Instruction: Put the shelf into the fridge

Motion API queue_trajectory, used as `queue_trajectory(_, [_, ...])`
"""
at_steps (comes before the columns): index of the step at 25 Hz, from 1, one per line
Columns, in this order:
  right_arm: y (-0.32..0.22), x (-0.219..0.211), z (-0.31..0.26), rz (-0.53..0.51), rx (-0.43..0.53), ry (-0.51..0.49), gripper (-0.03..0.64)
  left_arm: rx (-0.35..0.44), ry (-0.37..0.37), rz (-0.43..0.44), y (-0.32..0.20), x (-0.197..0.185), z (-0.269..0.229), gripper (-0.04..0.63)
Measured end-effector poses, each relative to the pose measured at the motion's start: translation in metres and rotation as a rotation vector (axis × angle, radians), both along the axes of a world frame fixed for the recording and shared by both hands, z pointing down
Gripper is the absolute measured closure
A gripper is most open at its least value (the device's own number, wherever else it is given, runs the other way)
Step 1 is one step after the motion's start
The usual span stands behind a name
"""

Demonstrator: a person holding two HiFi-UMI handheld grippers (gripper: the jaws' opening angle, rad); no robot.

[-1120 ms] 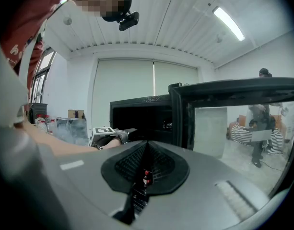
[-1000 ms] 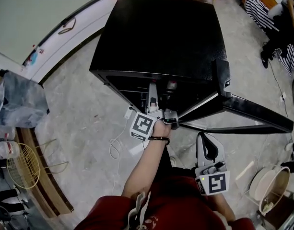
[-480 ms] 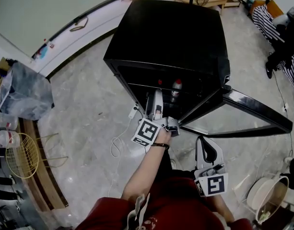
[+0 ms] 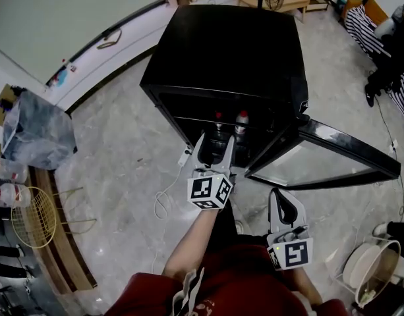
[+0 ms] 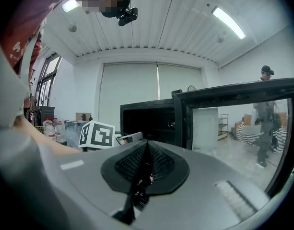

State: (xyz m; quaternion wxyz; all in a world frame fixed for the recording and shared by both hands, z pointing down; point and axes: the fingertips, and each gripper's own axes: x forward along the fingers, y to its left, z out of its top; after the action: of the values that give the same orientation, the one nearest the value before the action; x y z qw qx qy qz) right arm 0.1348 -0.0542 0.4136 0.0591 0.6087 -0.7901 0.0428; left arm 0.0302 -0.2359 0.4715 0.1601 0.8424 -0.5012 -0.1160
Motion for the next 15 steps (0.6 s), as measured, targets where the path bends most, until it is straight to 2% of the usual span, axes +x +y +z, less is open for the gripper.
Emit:
queue_trajectory(3, [-0.001, 0.003, 0.002, 0.006, -0.002, -0.001, 0.617, 0.024, -0.12, 0.024, -0.001, 0.008, 0.006, 0.279])
queue_trajectory(8, [-0.007, 0.006, 0.004, 0.022, -0.009, 0.001, 0.617, 0.05, -0.235, 0.021, -0.009, 0.012, 0.012, 0.279])
queue_trajectory(11, [-0.013, 0.012, 0.01, 0.048, -0.018, 0.013, 0.617, 0.063, -0.27, 0.028, -0.014, 0.018, 0.012, 0.279])
queue_trajectory(15, [-0.025, 0.018, 0.018, 0.084, -0.033, 0.036, 0.617, 0.053, -0.28, 0.035, -0.021, 0.022, 0.016, 0.279])
